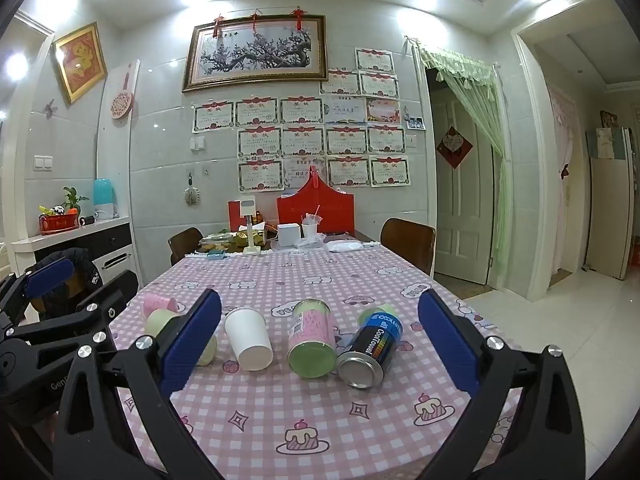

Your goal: Flip cup upside down

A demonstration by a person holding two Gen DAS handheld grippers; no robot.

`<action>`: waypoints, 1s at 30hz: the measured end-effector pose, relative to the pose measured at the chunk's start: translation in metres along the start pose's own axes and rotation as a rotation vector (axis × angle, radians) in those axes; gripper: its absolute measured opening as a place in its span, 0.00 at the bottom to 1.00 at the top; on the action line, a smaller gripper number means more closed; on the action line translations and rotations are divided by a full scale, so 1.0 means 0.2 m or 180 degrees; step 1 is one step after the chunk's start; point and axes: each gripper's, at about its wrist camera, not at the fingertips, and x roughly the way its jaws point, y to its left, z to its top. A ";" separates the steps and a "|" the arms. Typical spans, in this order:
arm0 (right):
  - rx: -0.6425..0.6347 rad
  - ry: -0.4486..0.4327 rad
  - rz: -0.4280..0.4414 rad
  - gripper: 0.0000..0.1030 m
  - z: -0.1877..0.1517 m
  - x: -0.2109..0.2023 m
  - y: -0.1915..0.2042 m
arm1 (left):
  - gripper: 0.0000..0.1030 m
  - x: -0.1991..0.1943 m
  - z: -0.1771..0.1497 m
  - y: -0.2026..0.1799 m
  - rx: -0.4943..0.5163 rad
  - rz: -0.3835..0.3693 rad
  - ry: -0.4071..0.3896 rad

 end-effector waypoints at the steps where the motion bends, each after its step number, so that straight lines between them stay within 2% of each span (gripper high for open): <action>1: -0.0001 0.0001 -0.0001 0.92 0.00 0.00 0.00 | 0.85 0.00 0.00 0.00 -0.0004 0.0000 0.0005; 30: 0.0002 -0.0005 0.0004 0.92 0.00 0.00 0.00 | 0.85 0.00 0.00 0.00 0.0006 0.0001 0.0029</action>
